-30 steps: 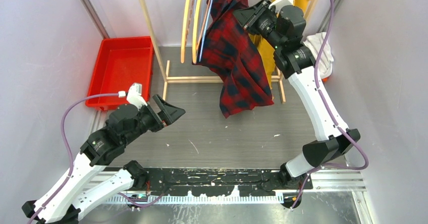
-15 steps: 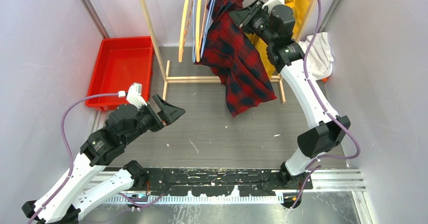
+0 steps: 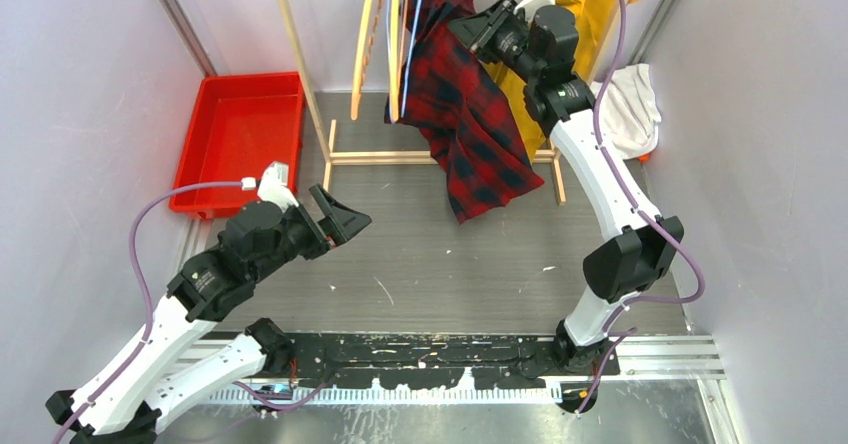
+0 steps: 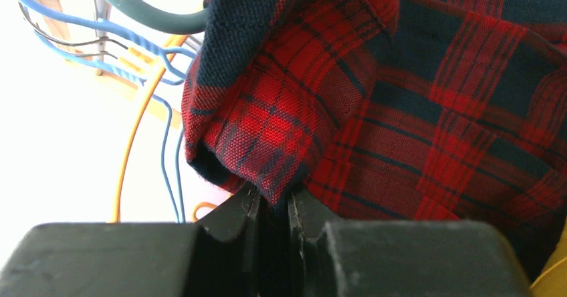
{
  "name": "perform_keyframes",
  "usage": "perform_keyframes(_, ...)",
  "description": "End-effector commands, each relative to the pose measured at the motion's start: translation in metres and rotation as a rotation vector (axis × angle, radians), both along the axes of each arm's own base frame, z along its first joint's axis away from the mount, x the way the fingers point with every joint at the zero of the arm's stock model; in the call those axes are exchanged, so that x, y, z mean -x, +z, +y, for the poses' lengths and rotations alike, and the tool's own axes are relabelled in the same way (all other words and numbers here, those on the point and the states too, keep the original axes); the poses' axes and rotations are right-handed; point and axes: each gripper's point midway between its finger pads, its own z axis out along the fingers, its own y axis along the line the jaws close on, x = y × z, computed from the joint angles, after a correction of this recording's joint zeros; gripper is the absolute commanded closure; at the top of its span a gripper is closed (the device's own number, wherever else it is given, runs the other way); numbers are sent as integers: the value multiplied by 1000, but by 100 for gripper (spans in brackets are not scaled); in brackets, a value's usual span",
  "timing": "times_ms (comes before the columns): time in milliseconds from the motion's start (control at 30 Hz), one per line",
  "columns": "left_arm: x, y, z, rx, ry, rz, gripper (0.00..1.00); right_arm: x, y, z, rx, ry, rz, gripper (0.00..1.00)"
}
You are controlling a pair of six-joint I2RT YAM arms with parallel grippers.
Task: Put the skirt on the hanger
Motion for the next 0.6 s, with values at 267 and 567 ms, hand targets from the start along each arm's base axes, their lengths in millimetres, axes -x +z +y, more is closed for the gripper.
perform_keyframes(267,-15,13,-4,-15,7,-68,1,60,21,-13,36,57,-89,56)
perform_keyframes(567,-22,14,-2,-68,19,-82,1,97,21,-25,76,64,-93,23)
